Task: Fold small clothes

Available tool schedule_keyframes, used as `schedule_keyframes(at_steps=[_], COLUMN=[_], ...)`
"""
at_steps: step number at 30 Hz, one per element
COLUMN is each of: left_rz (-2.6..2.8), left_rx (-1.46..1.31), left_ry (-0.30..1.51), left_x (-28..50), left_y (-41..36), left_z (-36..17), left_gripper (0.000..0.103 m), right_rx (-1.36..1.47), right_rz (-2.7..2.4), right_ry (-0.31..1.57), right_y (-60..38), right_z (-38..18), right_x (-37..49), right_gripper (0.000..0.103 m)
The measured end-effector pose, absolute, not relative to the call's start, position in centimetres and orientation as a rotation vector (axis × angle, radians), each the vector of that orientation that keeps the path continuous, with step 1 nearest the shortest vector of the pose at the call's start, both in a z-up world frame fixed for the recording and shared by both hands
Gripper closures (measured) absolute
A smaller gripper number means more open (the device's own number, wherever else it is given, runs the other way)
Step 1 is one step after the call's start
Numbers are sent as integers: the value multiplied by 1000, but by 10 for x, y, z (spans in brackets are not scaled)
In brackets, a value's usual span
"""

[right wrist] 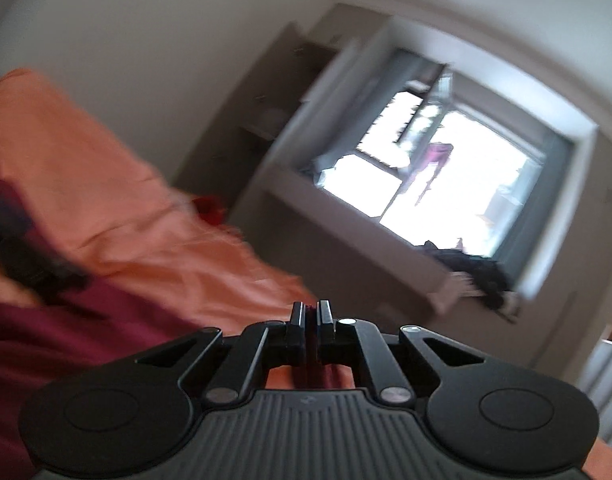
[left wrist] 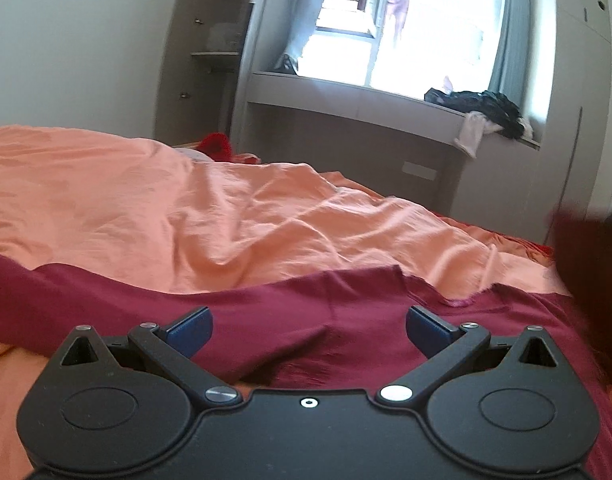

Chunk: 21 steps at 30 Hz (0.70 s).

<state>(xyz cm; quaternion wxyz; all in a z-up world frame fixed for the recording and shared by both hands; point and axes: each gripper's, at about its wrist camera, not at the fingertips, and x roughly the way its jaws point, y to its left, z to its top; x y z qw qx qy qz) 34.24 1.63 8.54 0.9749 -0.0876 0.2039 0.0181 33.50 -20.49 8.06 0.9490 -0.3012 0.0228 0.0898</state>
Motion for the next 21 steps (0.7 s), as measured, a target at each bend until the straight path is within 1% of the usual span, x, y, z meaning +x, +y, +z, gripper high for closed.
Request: schedule_keyframes(at_steps=[5,7,9,10,11,12,13,14,16,17,18,19,20,21], left_rz=[66,66,55,44,31,17,7,-7,-51,-77,-114,-150,-180,-219], left_rx=[-196,-188,-178,-179,-183,-191,-198,-207,-232,-247,-265,-276,-281,-288], left_ry=[401,396,397,398,402,409,416,423,437,444,451,459,469,484], left_x=[343,344,346,347,349,352,353,355,359,360,362,362,362,362], left_y=[21,18,15,14,12,11,10,9,6,4,1,-1,-4,-7], left_z=[87,87,85,83,82,81,80,78,75,73,71,69,68,66], left_gripper=[0,0,0,0,0,0,0,0,0,0,0,0,0,1], right_rx=[-696,-726,-725,-712,-699,-685,-668,-651,-612,-580,-546,-512,-466,-421], right_rz=[272,306,343,360,374,384,394,397,399,388,375,355,326,300], right_ry=[87,112,142,151,161,170,175,180,192,202,213,223,229,233], right_y=[-162,-152,-153,-155,-158,-163,-170,-177,-196,-207,-220,-236,-252,-266], right_z=[21,6,-5,-10,-15,-14,-12,-8,-4,1,4,7,9,10], right_x=[325,325,323,318,312,310,307,304,292,285,282,279,274,271], right_gripper=[98,98,94,90,79,70,53,42,36,30,26,20,16,16])
